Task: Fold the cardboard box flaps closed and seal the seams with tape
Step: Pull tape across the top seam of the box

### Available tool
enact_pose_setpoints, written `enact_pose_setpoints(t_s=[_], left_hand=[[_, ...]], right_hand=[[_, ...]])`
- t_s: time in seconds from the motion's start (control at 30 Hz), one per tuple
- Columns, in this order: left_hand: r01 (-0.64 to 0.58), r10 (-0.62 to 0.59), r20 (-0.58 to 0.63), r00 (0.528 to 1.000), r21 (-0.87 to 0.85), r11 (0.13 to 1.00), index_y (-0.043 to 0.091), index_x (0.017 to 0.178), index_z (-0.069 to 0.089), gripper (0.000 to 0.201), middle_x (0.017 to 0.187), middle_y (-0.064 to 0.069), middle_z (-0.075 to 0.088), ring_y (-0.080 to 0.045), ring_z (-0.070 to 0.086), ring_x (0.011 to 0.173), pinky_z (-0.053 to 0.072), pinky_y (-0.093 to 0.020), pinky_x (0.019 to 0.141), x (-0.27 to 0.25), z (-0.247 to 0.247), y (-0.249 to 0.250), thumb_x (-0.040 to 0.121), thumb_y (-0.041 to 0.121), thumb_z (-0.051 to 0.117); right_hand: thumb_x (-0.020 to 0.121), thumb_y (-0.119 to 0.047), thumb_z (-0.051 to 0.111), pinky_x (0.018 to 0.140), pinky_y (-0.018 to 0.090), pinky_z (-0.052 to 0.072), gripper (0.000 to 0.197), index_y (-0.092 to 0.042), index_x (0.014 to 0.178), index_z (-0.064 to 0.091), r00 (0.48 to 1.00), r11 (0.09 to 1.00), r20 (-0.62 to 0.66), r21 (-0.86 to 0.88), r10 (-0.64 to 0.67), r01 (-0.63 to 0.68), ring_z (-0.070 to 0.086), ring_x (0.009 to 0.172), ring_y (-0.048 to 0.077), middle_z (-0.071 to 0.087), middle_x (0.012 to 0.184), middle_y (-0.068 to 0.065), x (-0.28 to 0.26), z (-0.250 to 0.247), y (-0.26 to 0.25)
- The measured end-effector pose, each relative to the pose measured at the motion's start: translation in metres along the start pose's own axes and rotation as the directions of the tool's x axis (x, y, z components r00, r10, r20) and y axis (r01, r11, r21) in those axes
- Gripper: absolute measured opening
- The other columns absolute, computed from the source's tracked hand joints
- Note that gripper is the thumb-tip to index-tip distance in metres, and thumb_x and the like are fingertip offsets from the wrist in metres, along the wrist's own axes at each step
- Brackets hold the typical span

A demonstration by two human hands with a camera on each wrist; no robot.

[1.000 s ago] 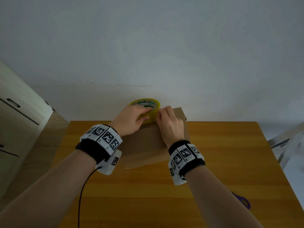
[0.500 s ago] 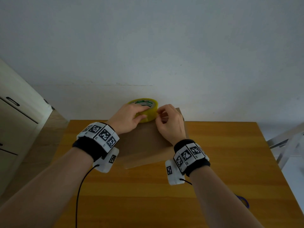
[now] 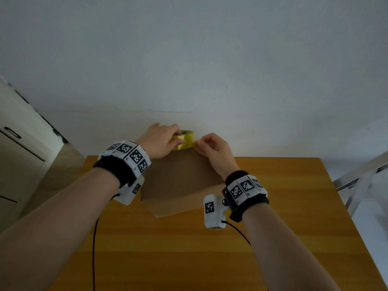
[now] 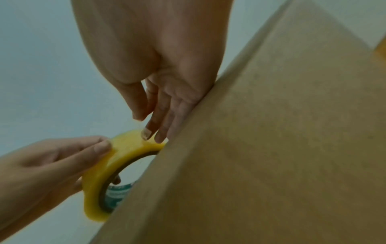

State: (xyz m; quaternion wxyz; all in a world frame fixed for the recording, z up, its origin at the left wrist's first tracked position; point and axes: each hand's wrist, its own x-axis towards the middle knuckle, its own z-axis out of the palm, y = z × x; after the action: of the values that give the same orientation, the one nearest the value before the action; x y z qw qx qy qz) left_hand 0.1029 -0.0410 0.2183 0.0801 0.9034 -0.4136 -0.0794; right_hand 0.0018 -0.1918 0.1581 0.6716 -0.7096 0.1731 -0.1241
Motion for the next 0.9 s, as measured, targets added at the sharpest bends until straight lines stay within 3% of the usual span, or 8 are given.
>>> enact_pose_setpoints(t_s=[0.1, 0.23, 0.3, 0.4, 0.57, 0.7, 0.83, 0.9], left_hand=[[-0.051, 0.051, -0.031, 0.998, -0.006, 0.999, 0.010, 0.115, 0.054, 0.037, 0.106, -0.009, 0.064, -0.025, 0.057, 0.090, 0.034, -0.031, 0.078, 0.002, -0.009, 0.003, 0.097, 0.038, 0.038], [-0.094, 0.090, 0.053, 0.995, 0.061, 0.994, 0.018, 0.116, 0.050, 0.050, 0.101, -0.003, 0.057, -0.022, 0.053, 0.087, 0.039, -0.034, 0.075, 0.003, -0.021, 0.008, 0.083, 0.055, 0.055], [-0.096, 0.092, 0.050, 0.995, 0.097, 0.991, 0.020, 0.119, 0.045, 0.048, 0.106, -0.005, 0.053, -0.024, 0.053, 0.091, 0.038, -0.032, 0.075, 0.003, -0.024, 0.010, 0.081, 0.038, 0.067], [-0.079, 0.092, -0.118, 0.989, 0.116, 0.990, 0.012, 0.117, 0.044, 0.038, 0.110, -0.011, 0.050, -0.029, 0.051, 0.096, 0.040, -0.034, 0.073, -0.001, -0.025, 0.011, 0.083, 0.015, 0.061], [0.141, -0.138, -0.336, 0.932, -0.014, 0.990, 0.018, 0.121, 0.037, 0.039, 0.083, -0.011, 0.057, -0.031, 0.057, 0.069, 0.039, -0.032, 0.057, -0.010, -0.018, 0.010, 0.089, 0.036, 0.050], [0.187, -0.236, -0.315, 0.919, -0.177, 0.966, 0.022, 0.120, 0.038, 0.034, 0.078, -0.009, 0.057, -0.029, 0.056, 0.067, 0.037, -0.032, 0.061, -0.015, -0.009, 0.016, 0.093, 0.040, 0.047], [0.201, -0.309, -0.331, 0.892, -0.322, 0.925, 0.033, 0.133, 0.033, 0.051, 0.100, -0.015, 0.051, -0.034, 0.056, 0.084, 0.044, -0.039, 0.072, -0.019, -0.003, 0.021, 0.089, 0.024, 0.057], [0.251, -0.397, -0.325, 0.858, -0.408, 0.878, 0.025, 0.139, 0.031, 0.064, 0.112, -0.017, 0.048, -0.033, 0.055, 0.093, 0.046, -0.042, 0.081, -0.022, -0.001, 0.020, 0.084, 0.015, 0.062]], right_hand=[[0.093, -0.004, 0.055, 0.088, 0.029, 0.055, 0.008, -0.007, 0.086, 0.058, 0.997, 0.968, 0.012, 0.241, 0.072, -0.073, 0.067, 0.087, 0.019, 0.067, 0.093, 0.017, -0.002, -0.002, -0.005], [0.094, -0.002, 0.052, 0.094, 0.038, 0.052, 0.007, -0.002, 0.090, 0.058, 0.991, 0.893, 0.047, 0.430, 0.126, -0.134, 0.067, 0.089, 0.023, 0.069, 0.086, 0.013, -0.004, -0.009, -0.008], [0.095, -0.002, 0.051, 0.095, 0.040, 0.051, 0.008, -0.002, 0.091, 0.058, 0.988, 0.865, 0.060, 0.477, 0.145, -0.156, 0.067, 0.087, 0.023, 0.070, 0.083, 0.012, -0.003, -0.012, -0.009], [0.096, -0.002, 0.049, 0.095, 0.038, 0.051, 0.010, -0.002, 0.090, 0.057, 0.986, 0.845, 0.076, 0.508, 0.147, -0.165, 0.068, 0.087, 0.023, 0.072, 0.082, 0.011, -0.004, -0.015, -0.012], [0.096, -0.003, 0.048, 0.089, 0.030, 0.054, 0.013, -0.003, 0.087, 0.057, 0.986, 0.813, 0.083, 0.558, 0.147, -0.168, 0.069, 0.084, 0.021, 0.073, 0.081, 0.010, -0.008, -0.018, -0.009], [0.095, -0.002, 0.048, 0.091, 0.033, 0.052, 0.013, -0.005, 0.085, 0.055, 0.981, 0.795, 0.080, 0.577, 0.175, -0.189, 0.067, 0.085, 0.024, 0.068, 0.084, 0.014, -0.006, -0.017, -0.009], [0.093, -0.006, 0.049, 0.095, 0.038, 0.050, 0.013, -0.003, 0.082, 0.056, 0.969, 0.724, 0.086, 0.651, 0.229, -0.229, 0.064, 0.084, 0.026, 0.065, 0.080, 0.014, -0.003, -0.019, -0.007], [0.093, -0.007, 0.055, 0.099, 0.040, 0.048, 0.011, -0.005, 0.082, 0.056, 0.972, 0.737, 0.088, 0.639, 0.216, -0.221, 0.064, 0.084, 0.022, 0.067, 0.076, 0.010, -0.003, -0.019, -0.006]])
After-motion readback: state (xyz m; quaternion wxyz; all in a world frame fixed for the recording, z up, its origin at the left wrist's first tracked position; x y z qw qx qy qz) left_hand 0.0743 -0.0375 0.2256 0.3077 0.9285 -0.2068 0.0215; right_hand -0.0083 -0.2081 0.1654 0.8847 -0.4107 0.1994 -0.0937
